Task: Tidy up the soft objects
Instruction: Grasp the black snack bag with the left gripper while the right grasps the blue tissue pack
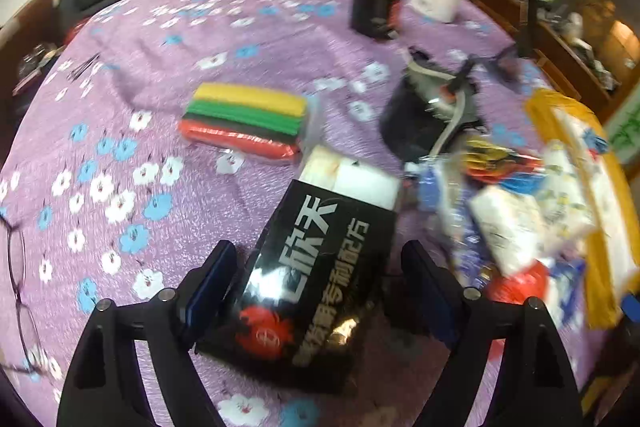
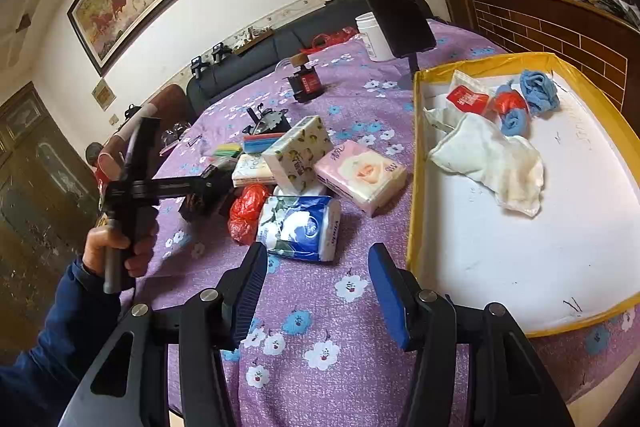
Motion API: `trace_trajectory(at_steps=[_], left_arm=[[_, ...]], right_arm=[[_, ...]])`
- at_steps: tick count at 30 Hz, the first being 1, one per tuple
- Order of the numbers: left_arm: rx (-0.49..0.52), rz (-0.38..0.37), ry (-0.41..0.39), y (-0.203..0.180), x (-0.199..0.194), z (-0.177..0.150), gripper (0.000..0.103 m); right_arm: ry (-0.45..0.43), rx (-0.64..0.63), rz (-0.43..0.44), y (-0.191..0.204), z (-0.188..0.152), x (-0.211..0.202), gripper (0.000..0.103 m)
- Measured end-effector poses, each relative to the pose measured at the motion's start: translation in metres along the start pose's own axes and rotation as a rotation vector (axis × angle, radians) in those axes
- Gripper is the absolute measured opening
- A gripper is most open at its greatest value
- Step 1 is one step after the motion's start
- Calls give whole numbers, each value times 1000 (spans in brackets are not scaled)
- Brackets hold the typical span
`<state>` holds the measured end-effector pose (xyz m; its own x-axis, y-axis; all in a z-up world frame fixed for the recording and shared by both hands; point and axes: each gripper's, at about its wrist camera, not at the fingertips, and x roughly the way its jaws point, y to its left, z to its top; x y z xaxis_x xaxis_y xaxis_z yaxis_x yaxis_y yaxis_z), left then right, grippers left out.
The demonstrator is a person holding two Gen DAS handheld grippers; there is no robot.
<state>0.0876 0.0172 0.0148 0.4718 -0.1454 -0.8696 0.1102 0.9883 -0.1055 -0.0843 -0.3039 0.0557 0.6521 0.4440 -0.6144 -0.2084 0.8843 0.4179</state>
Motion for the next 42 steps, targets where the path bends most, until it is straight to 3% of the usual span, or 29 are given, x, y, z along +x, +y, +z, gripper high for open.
trace_trajectory(at_steps=[1,4,7,10,13,15,19,21,22,25,27,30,36,37,38,40,42], left_arm=[[-2,35,-24,-2,-2,-2,57],[-51,35,-55,-3,-15,-9,49],[-68,39,-117,-10,-42,-15,49],[-80,28,-227,-21,-66,-13,49],[-81,9,-323,-24,-72,-13,49],[-66,-9,-343,-26,-68,-12,49],[-59,-35,-328,-23,-62,-14,49],[-61,-51,-323,-21,-61,-13,49],[-59,-51,-326,-23,-61,-12,49],[-57,-67,-326,-23,-65,-14,49],[-59,-71,-327,-23,-66,-15,49],[-65,-81,-328,-21,-67,-17,49],[-111,-103,-296,-11,-57,-14,49],[-126,-113,-282,-8,-54,-14,49],[-142,-129,-270,-5,-51,-13,49],[-171,-138,-262,1,-47,-12,49],[-190,-144,-255,4,-42,-13,49]], right_arm=[[6,-2,-2,0,-1,2,57],[26,-9,-10,3,-1,11,57],[59,-32,-10,9,5,29,57],[66,-32,-13,16,23,50,57],[87,-19,-38,16,39,71,57],[107,-12,-82,13,42,87,57],[178,-76,-48,26,28,95,58],[264,-116,79,42,9,90,59],[278,-165,97,51,1,85,59],[237,-301,-15,65,0,73,59],[223,-368,-37,70,7,74,65],[246,-401,34,82,15,84,71],[334,-629,109,102,-4,123,73],[345,-645,108,101,-6,130,72],[352,-655,108,100,-8,134,57],[287,-705,91,97,-4,132,56],[279,-668,89,86,6,139,56]])
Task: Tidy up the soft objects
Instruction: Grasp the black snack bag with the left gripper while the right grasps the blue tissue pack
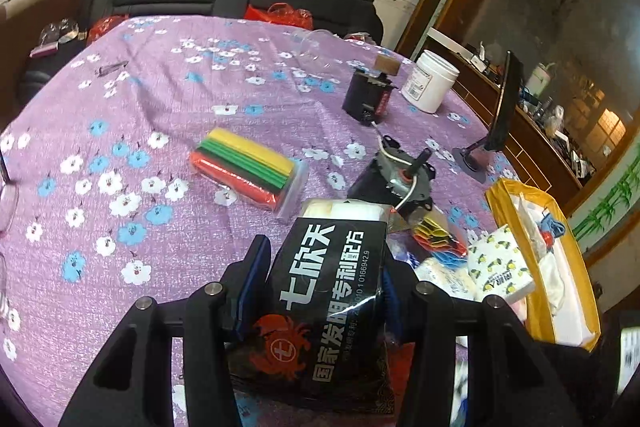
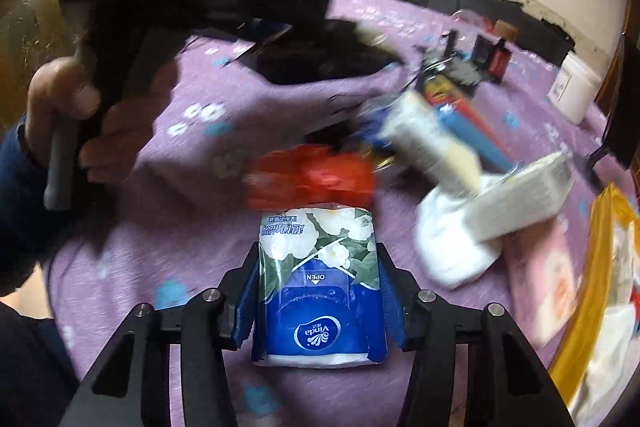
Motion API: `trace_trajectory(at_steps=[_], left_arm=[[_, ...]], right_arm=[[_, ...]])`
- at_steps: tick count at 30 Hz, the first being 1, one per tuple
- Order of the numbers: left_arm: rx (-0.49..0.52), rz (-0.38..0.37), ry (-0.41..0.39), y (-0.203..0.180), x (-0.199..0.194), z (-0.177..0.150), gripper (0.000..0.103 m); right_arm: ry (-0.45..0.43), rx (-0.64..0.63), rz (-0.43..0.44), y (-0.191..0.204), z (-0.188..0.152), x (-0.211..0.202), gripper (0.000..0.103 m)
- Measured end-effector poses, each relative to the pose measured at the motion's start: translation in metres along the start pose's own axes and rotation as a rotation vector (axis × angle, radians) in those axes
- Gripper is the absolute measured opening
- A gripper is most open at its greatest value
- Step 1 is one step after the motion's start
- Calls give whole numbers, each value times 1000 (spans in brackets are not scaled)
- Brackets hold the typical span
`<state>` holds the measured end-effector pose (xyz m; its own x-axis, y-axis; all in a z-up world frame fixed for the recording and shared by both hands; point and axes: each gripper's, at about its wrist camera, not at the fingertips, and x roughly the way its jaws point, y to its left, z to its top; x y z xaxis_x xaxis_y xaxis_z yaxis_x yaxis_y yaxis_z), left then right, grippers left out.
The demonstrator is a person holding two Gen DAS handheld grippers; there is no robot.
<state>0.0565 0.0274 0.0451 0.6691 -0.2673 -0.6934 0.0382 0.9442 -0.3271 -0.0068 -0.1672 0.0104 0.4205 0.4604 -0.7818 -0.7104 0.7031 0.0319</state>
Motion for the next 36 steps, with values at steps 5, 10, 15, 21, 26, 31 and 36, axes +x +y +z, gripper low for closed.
trace_trajectory(at_steps=[5,10,15,21,26,31,36], left_arm=[[-45,1,1,4,13,-2,49],[-112,35,-4,20,18,-3,49],[-139,92,-35,28,16,-2,49],[-137,121,-13,32,25,0,49],[-152,132,-16,37,27,1,49],[-119,159,-23,32,29,1,49],[-113,164,-16,32,31,2,49]], right_arm=[[-21,105,144,-26,0,0,56],[-22,122,159,-29,1,1,56],[-21,133,155,-26,3,5,56],[-17,147,163,-28,2,5,57],[-12,139,151,-28,4,7,57],[-13,138,148,-26,3,5,57],[-12,128,137,-23,3,5,57]])
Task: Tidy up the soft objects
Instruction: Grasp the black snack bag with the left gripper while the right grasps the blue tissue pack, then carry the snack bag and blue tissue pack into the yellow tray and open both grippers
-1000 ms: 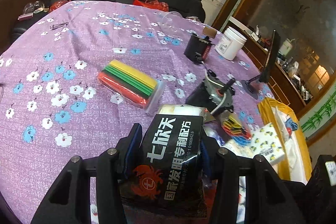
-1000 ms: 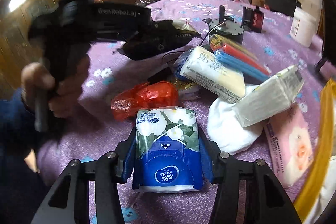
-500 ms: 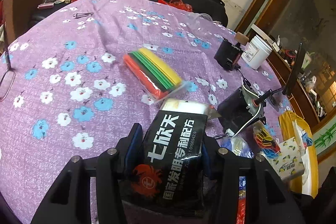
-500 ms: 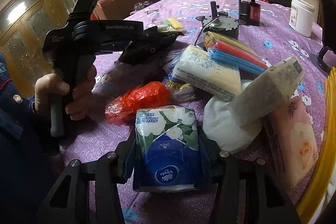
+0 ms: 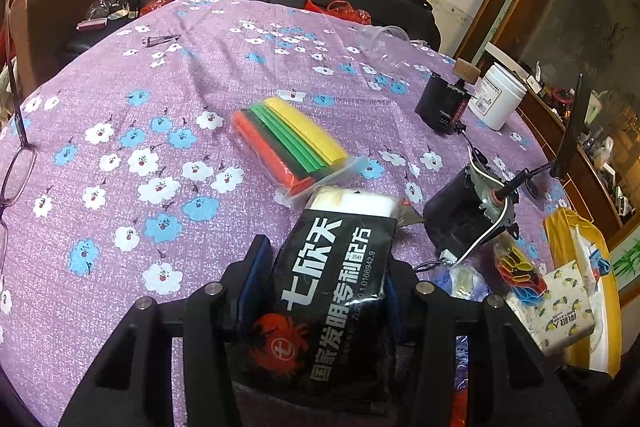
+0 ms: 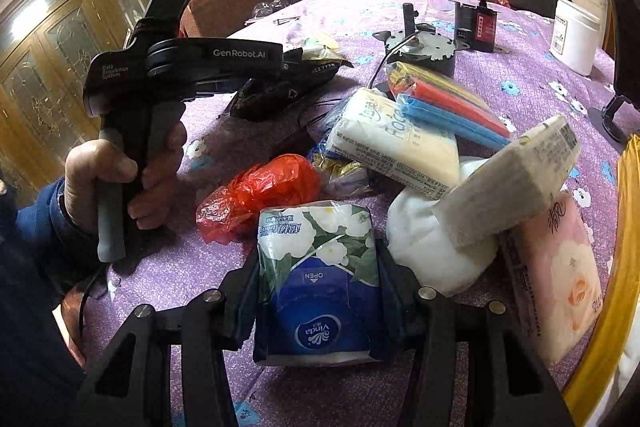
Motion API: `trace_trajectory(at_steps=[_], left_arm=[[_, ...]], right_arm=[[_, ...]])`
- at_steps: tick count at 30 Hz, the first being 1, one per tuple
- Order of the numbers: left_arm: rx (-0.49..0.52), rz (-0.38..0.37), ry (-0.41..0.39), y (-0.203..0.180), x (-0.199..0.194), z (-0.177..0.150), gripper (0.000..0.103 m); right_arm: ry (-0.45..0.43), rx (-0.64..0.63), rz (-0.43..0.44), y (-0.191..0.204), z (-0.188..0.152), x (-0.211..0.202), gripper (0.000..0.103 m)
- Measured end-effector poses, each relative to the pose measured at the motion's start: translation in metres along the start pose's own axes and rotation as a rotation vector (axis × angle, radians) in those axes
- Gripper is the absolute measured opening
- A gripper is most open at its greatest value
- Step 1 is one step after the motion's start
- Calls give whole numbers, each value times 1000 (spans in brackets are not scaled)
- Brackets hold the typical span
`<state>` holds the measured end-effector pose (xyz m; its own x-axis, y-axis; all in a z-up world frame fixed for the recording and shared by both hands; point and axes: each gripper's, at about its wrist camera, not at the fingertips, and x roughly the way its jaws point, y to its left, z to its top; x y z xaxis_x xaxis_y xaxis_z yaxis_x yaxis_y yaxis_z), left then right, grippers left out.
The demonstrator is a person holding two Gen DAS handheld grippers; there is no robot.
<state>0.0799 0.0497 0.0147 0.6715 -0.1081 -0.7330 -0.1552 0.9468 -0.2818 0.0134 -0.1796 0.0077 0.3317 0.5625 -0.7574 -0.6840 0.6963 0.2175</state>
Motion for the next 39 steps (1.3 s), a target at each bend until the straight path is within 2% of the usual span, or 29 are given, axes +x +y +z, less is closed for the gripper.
trace_trajectory(at_steps=[13,16,22,24,25,29,34,39], left_arm=[[28,2,25,-4,-2,-5,49],[27,-40,47,-3,-4,-5,48],[65,-83,-36,-20,-46,-17,48],[75,-68,-63,-31,-66,-29,48],[64,-82,-57,-36,-76,-37,48],[53,-85,-90,-57,-111,-71,48],[0,-129,-126,-80,-141,-103,48],[43,-173,-96,-125,-145,-129,48]], right_arm=[[-2,-32,-57,8,-1,-1,56],[-1,-34,-59,7,0,-1,56],[2,-27,-82,10,-2,-5,55],[-6,40,-34,7,-11,-19,55],[-18,54,-18,8,-17,-27,55],[-108,122,5,11,-38,-61,55],[-209,187,-14,2,-59,-110,54],[-274,287,-91,-36,-85,-161,54]])
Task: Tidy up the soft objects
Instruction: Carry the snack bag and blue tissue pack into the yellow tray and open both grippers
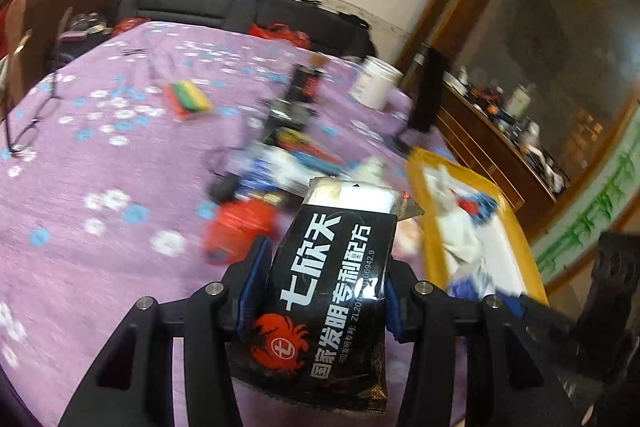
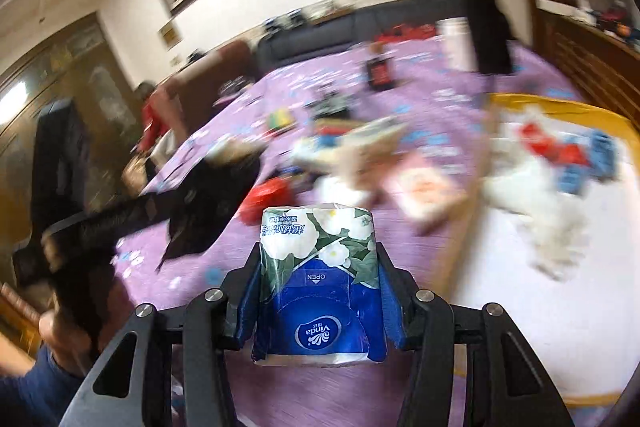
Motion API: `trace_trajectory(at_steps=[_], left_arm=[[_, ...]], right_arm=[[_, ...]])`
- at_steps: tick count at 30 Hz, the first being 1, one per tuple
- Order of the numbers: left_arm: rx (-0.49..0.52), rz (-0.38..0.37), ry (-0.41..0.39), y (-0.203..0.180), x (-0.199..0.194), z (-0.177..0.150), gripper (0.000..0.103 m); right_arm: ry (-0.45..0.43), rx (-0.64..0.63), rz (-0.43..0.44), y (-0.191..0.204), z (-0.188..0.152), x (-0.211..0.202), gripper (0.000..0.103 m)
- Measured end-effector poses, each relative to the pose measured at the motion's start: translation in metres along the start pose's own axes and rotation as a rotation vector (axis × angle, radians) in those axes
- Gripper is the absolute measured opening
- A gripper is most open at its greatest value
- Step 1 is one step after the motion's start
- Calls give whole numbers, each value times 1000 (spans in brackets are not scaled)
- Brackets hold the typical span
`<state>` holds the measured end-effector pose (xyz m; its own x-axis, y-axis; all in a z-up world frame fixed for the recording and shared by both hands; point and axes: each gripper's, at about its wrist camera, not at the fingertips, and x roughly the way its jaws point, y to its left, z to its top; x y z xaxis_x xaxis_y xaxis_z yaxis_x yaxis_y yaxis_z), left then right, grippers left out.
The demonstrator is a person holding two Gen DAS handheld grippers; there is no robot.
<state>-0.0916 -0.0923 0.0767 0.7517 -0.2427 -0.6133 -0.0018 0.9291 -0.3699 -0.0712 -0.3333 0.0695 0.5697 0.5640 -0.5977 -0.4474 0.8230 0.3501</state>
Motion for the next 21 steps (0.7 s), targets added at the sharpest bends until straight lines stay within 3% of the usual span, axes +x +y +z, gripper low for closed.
trace_trajectory(at_steps=[7,11,21], left_arm=[[177,-93,47,-98,16,-24,49],[257,-144,102,-145,38,-38,49],[276,-132,193,-170,96,-41,49]], right_arm=[[-82,185,-114,-88,-3,-58,54],[-102,233,-168,-118,0,-71,54],[-41,254,-309,-155,24,-47,54]])
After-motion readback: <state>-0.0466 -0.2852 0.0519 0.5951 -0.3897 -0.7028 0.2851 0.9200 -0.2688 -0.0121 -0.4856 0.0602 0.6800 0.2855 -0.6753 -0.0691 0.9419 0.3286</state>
